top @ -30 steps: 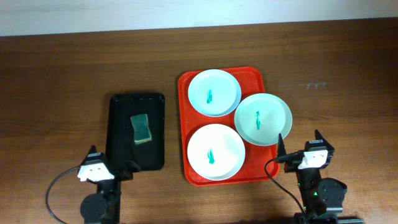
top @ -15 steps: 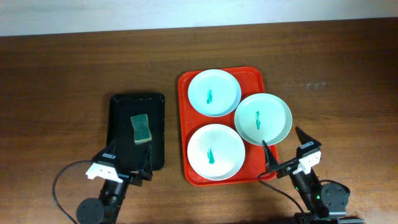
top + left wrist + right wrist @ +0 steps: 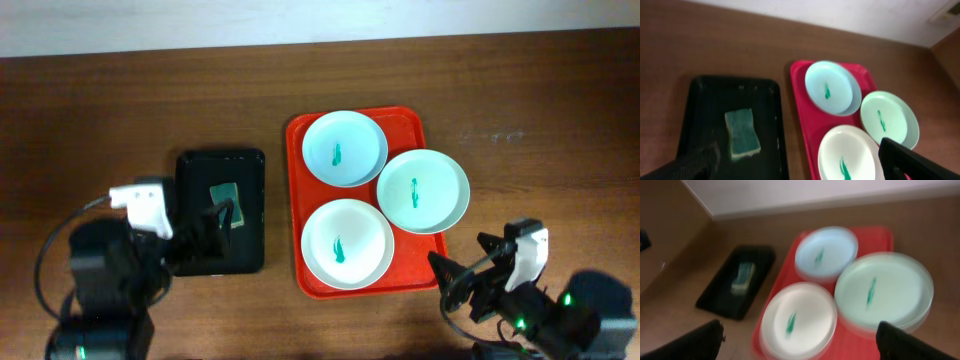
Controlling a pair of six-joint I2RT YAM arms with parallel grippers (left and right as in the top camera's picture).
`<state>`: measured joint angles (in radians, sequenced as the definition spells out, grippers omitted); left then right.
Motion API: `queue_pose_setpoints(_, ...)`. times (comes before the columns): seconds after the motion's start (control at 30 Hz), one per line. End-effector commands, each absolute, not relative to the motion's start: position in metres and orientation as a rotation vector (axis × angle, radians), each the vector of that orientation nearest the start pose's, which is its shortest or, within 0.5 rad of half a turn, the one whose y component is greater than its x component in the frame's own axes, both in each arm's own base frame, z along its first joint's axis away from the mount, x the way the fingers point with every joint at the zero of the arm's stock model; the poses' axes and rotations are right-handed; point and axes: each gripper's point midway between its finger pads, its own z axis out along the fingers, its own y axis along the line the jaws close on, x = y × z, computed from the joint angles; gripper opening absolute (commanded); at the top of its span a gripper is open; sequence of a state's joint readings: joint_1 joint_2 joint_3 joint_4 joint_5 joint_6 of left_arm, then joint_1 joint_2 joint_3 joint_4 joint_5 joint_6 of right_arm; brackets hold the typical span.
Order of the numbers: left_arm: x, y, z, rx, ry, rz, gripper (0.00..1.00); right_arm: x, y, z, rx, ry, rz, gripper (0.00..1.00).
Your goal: Clean dirty plates on tray and stack at the side
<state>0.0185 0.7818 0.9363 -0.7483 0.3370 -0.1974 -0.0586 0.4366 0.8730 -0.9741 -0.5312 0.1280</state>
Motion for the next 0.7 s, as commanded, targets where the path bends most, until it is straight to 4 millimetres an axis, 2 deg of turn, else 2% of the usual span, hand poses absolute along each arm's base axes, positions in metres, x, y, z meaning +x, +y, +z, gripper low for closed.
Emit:
queue_pose_setpoints(0.0, 0.28, -0.051, 0.243, -0.061, 2.302, -0.462, 0.99, 0.188, 0.079, 0.274, -0.096, 2.149, 0.654, 0.98)
queue_pose_setpoints(0.2, 0.288, -0.056, 0.181, -0.122, 2.557, -0.523, 1.0, 0.2, 0.087, 0.251, -0.071, 2.285, 0.762, 0.99)
queue_pose_setpoints(0.23, 0.287, -0.053, 0.168, -0.141, 2.614, -0.502, 0.95, 0.2, 0.087, 0.245, -0.057, 2.318, 0.772, 0.97)
queue_pose_setpoints(0.33, 0.285, -0.031, 0.125, -0.216, 2.785, -0.296, 0.66, 0.196, 0.087, 0.224, 0.0, 2.444, 0.806, 0.9)
queue_pose_setpoints(0.4, 0.291, -0.024, 0.101, -0.241, 2.85, -0.212, 0.62, 0.193, 0.087, 0.211, 0.034, 2.522, 0.824, 0.86)
queue_pose_setpoints(0.57, 0.31, -0.042, 0.041, -0.172, 2.964, -0.199, 0.49, 0.192, 0.087, 0.193, 0.093, 2.639, 0.859, 0.77)
queue_pose_setpoints(0.67, 0.319, -0.037, 0.009, -0.158, 3.0, -0.098, 0.28, 0.191, 0.087, 0.188, 0.109, 2.672, 0.869, 0.72)
